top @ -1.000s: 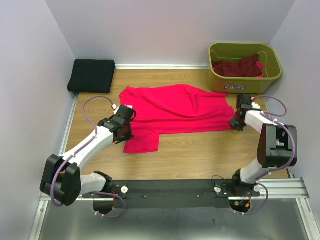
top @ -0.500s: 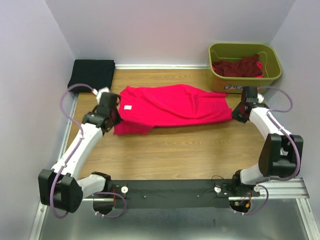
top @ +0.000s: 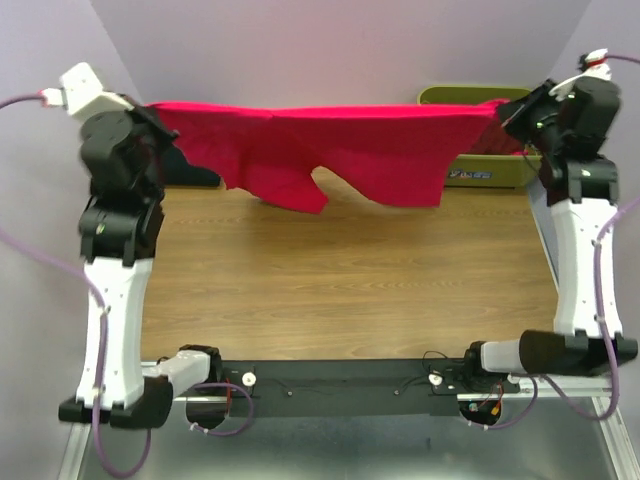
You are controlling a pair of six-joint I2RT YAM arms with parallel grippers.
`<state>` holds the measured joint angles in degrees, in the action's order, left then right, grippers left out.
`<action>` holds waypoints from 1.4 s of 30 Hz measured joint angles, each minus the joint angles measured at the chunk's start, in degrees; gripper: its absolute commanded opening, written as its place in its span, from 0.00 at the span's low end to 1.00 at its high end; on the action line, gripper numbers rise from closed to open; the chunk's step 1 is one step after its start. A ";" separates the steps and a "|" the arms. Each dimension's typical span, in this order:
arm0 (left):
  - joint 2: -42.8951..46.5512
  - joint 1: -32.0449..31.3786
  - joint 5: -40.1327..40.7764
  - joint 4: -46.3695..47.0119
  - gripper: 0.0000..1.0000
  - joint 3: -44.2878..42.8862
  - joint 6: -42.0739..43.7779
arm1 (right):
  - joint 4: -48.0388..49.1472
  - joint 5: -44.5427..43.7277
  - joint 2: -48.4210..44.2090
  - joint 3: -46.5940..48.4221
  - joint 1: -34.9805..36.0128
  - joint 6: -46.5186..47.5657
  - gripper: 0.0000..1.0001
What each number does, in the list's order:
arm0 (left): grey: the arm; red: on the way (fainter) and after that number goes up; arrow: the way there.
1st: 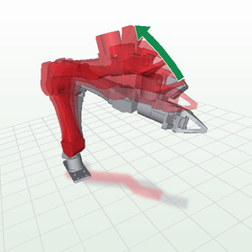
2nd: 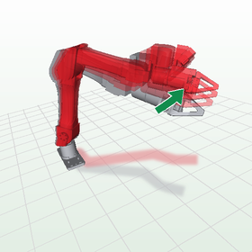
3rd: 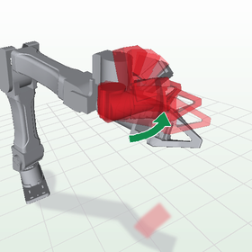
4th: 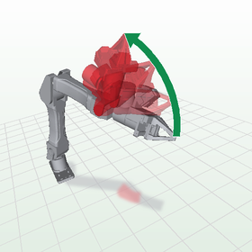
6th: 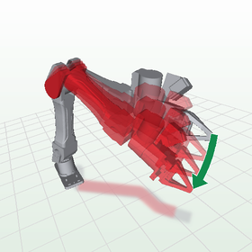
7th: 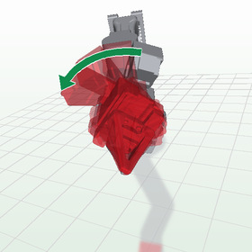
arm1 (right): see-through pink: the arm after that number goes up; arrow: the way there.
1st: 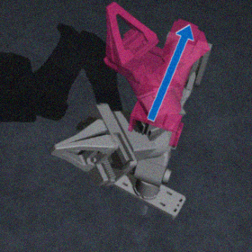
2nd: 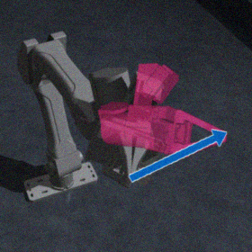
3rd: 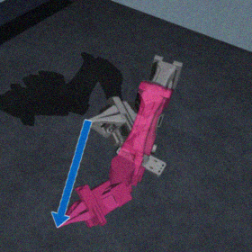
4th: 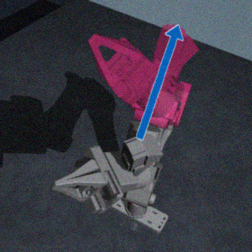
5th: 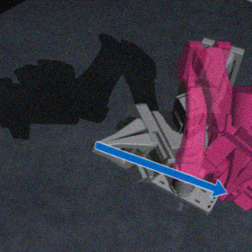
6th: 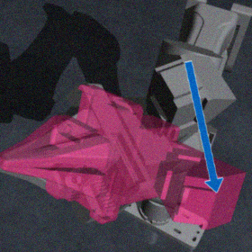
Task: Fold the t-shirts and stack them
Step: Flatten the tshirt out
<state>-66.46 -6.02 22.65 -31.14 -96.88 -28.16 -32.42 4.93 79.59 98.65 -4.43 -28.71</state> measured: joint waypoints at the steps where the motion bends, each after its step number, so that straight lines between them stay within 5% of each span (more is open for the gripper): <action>1: 1.60 0.02 0.81 1.01 0.00 -0.37 0.48 | -0.02 0.59 -1.42 1.22 0.02 0.63 0.00; 15: 21.33 -4.61 11.39 8.44 0.00 -13.00 13.70 | -0.31 1.75 -23.54 6.84 2.03 10.93 0.01; 24: 20.15 -7.34 11.06 14.43 0.00 3.23 20.31 | -0.11 2.08 -22.01 3.19 2.58 15.85 0.01; 30: 13.51 -7.34 5.92 21.29 0.00 25.68 19.91 | 0.76 3.58 -13.92 -13.03 2.56 19.04 0.01; 33: 3.37 -7.10 1.44 24.70 0.00 35.30 17.99 | 2.95 3.48 -5.97 -22.80 2.47 19.80 0.01; 42: -25.03 -6.47 -7.80 26.88 0.00 33.27 13.66 | 15.41 2.01 9.16 -35.08 2.45 20.39 0.01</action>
<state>-91.48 -12.49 14.85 -4.25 -63.61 -14.50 -17.02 6.94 88.75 63.57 -1.98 -8.32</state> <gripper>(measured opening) 0.006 0.011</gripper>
